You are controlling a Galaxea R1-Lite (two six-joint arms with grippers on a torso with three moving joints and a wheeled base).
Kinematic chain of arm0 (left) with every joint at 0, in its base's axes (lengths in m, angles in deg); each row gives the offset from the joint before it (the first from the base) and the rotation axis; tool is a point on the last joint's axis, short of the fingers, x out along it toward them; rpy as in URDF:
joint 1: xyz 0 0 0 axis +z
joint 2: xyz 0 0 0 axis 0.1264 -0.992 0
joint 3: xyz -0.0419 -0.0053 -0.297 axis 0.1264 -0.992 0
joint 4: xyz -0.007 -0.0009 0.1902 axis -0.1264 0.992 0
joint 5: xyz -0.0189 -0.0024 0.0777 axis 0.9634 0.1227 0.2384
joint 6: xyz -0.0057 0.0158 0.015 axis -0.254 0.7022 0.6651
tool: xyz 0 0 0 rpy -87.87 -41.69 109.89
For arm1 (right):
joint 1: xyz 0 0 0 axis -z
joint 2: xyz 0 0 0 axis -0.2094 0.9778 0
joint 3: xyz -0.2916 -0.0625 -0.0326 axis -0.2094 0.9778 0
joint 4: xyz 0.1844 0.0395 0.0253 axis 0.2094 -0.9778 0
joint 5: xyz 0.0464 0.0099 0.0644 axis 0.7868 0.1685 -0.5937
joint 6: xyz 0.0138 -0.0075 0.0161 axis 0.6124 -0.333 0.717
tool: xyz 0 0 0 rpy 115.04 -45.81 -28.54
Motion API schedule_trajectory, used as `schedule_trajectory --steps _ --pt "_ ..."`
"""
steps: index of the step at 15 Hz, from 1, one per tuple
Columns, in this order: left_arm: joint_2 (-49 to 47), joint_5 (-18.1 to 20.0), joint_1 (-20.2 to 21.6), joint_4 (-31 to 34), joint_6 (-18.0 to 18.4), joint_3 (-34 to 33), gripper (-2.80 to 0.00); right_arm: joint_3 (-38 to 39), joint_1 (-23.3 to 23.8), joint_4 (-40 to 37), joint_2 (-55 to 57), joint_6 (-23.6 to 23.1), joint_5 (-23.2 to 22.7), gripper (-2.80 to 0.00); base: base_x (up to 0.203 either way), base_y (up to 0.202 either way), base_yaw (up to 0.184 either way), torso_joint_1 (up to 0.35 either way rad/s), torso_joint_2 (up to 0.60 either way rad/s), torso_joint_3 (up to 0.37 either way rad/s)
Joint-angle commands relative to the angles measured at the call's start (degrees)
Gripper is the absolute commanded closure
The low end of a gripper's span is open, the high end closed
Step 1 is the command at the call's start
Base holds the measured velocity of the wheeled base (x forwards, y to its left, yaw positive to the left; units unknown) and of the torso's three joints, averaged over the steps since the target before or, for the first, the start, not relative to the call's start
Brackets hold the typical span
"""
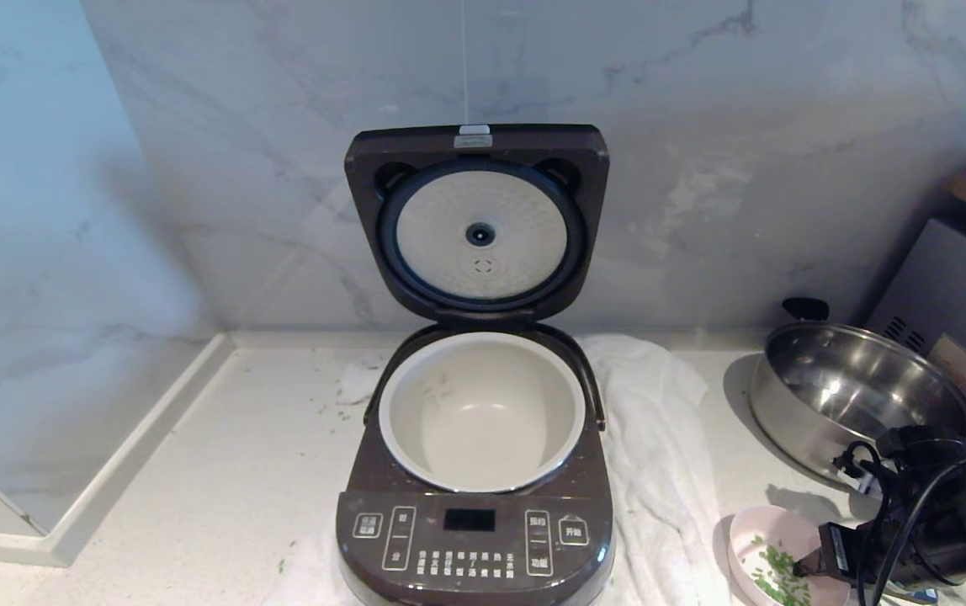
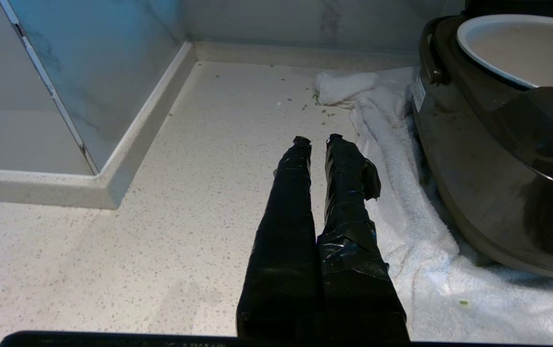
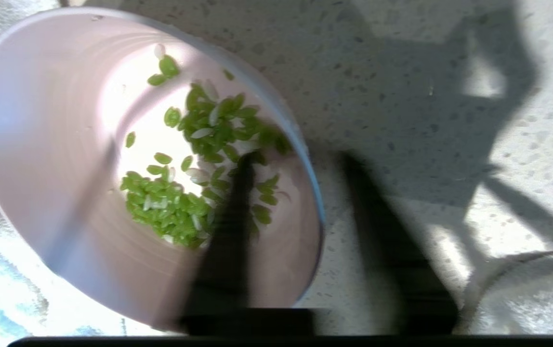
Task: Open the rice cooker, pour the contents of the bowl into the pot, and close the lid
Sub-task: Pick up the bowl on the table
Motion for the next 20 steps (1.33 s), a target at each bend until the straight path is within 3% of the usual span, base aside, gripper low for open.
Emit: schedule_trajectory --steps 1,12,17,20 --pt "-0.06 0.05 0.00 -0.03 -0.04 -0.16 0.00 0.16 0.23 0.18 -0.97 0.27 -0.04 0.00 0.000 0.000 0.000 0.000 0.00 0.000" --pt "-0.02 0.02 0.00 -0.03 -0.04 -0.17 0.00 1.48 0.43 -6.62 -14.65 1.52 -1.20 0.00 0.000 0.000 0.000 0.000 0.00 0.000" --pt "0.01 -0.01 0.00 -0.03 -0.04 -0.13 0.00 1.07 -0.01 -12.14 -25.98 5.47 -3.38 0.00 -0.019 0.000 0.000 0.002 0.00 0.000" --pt "0.01 0.00 0.00 -0.03 -0.04 -0.17 0.00 -3.14 -0.39 -22.91 -31.94 6.07 -5.13 0.00 -0.186 0.000 -0.001 -0.002 0.00 0.003"
